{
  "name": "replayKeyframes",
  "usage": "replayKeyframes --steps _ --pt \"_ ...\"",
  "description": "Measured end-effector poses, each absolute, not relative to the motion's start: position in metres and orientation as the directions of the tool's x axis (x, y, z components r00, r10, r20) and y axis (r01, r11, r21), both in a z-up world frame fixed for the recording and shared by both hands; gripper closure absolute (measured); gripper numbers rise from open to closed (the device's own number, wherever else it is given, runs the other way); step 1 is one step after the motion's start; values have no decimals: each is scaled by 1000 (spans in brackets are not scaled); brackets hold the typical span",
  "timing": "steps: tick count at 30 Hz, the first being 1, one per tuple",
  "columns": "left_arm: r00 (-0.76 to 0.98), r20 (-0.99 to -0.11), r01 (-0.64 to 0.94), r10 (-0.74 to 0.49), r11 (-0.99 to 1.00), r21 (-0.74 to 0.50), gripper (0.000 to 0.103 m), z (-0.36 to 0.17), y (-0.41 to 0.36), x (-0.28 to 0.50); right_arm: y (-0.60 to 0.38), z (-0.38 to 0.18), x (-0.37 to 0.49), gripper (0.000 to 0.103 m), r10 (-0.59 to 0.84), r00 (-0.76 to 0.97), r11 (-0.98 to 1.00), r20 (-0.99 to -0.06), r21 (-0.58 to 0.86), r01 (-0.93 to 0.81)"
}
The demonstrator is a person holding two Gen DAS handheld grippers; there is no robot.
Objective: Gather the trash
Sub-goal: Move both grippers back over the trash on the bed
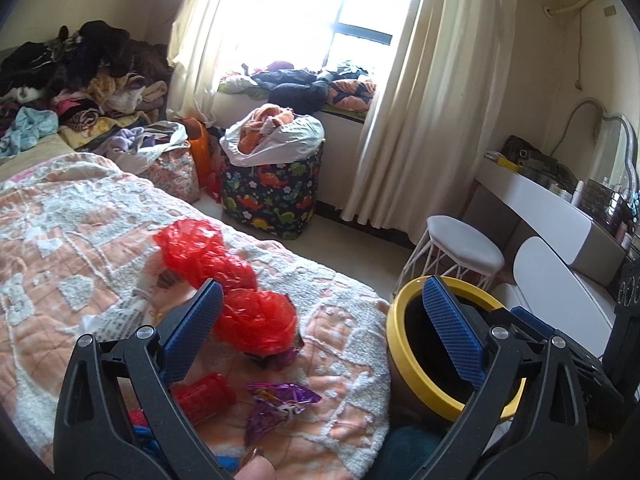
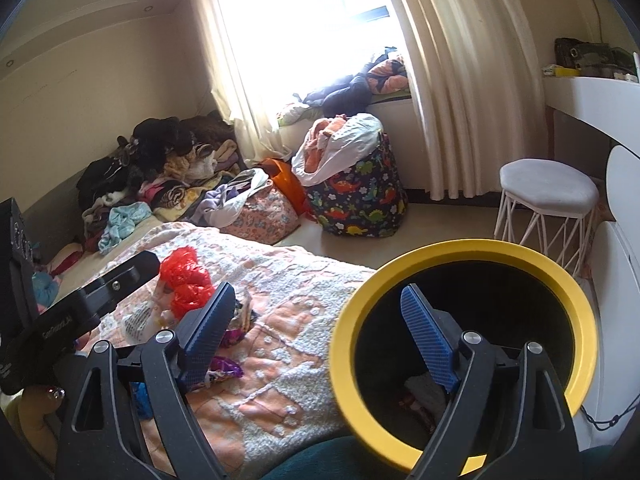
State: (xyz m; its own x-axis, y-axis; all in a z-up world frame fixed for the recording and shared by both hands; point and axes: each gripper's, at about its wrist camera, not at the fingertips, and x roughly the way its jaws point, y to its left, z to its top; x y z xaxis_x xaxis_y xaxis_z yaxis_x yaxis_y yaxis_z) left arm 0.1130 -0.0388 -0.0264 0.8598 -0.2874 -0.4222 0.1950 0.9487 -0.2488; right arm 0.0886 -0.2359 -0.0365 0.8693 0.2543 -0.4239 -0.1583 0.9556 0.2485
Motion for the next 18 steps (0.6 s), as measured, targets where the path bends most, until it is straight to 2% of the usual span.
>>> replayKeyframes --steps 18 --pt "890 -418 56 -181 954 -293 11 -25 26 111 -174 -32 97 20 366 818 931 -444 191 -312"
